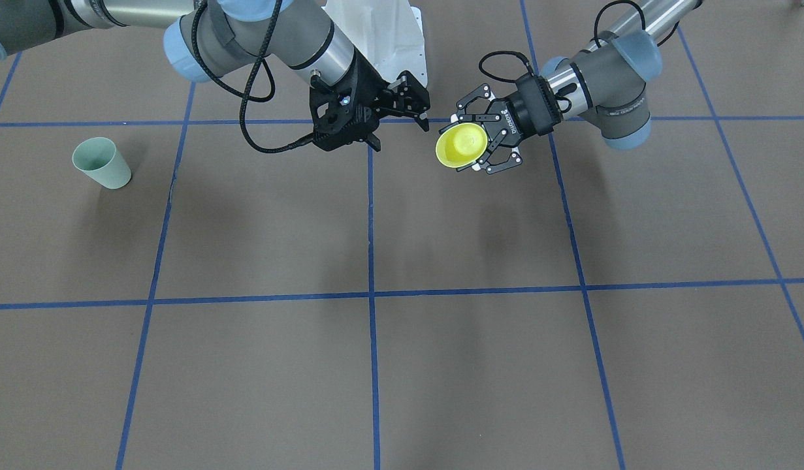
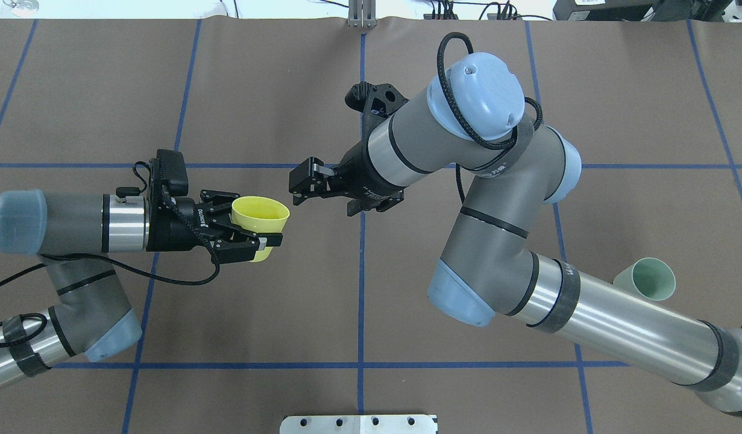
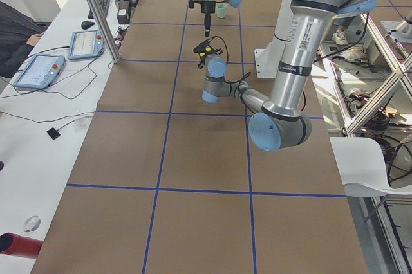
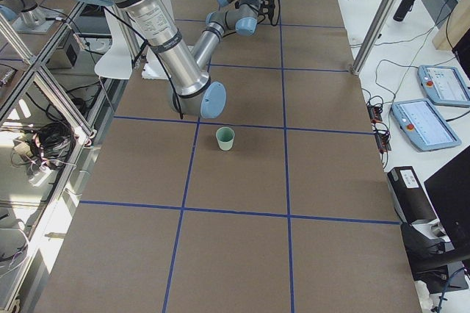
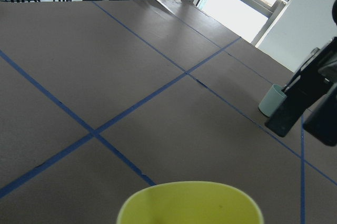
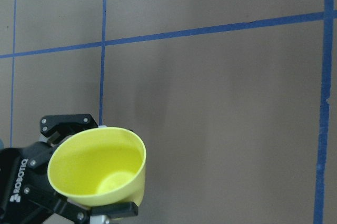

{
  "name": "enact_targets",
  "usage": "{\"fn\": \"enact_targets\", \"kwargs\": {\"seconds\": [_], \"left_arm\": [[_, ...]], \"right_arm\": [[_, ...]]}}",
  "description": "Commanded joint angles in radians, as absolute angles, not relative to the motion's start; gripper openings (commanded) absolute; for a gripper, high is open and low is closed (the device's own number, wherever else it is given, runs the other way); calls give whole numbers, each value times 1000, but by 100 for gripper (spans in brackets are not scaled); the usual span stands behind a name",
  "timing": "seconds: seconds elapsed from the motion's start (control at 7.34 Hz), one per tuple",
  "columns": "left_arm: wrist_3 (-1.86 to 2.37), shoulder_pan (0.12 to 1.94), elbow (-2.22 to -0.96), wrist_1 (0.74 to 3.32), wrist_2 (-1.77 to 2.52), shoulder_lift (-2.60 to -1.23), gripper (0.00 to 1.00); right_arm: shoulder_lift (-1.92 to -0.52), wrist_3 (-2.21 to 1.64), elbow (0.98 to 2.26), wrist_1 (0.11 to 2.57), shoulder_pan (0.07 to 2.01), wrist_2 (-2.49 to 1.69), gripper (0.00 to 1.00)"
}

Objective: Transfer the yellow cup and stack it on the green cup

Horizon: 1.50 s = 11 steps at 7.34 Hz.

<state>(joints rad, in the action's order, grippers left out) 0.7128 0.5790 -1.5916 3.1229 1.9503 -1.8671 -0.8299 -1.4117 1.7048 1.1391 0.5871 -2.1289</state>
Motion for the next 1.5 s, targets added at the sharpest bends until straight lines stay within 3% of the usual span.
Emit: {"fn": "enact_targets", "kwargs": {"seconds": [0.0, 0.54, 1.36], "left_arm": [[609, 551, -1600, 3161, 1925, -1870, 28], [580, 509, -1609, 3166, 1885, -1887, 28], [587, 459, -1611, 3169, 1845, -1899, 28]], "right_arm": [[-827, -1414, 1677, 1141, 586, -2175, 92], [-818, -1413, 1655, 1138, 584, -2269, 91], [-796, -1411, 1618, 1140, 583, -2298, 72]]}}
